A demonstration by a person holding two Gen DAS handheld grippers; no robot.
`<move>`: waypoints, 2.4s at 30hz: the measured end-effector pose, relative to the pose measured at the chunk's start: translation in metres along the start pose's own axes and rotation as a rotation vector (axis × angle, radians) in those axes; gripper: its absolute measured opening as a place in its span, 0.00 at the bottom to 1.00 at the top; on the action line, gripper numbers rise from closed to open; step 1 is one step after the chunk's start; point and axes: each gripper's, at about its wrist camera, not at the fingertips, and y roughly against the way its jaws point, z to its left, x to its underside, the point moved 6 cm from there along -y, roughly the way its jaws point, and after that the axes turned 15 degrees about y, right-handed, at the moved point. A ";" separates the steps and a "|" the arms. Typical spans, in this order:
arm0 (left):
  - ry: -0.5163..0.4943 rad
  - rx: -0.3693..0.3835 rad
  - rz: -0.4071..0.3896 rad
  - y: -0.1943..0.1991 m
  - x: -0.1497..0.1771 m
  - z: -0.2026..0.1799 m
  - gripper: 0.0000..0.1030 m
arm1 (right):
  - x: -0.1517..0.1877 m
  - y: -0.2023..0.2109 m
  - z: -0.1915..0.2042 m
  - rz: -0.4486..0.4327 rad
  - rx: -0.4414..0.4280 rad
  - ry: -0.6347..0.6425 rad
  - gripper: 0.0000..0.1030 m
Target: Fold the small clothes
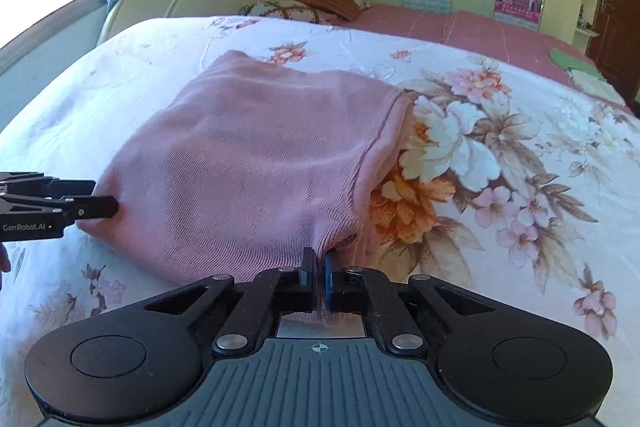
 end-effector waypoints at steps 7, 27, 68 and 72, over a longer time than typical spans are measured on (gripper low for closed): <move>0.044 -0.040 0.047 -0.010 0.011 0.009 0.58 | 0.015 -0.021 -0.005 0.068 0.017 -0.023 0.02; 0.017 -0.069 -0.204 0.226 0.100 -0.033 0.99 | 0.087 0.215 0.090 -0.146 0.088 -0.141 0.82; -0.035 0.017 -0.346 0.365 0.144 -0.092 0.99 | 0.101 0.381 0.174 -0.356 0.251 -0.042 1.00; -0.036 0.017 -0.352 0.367 0.144 -0.092 0.99 | 0.097 0.380 0.176 -0.360 0.245 -0.029 1.00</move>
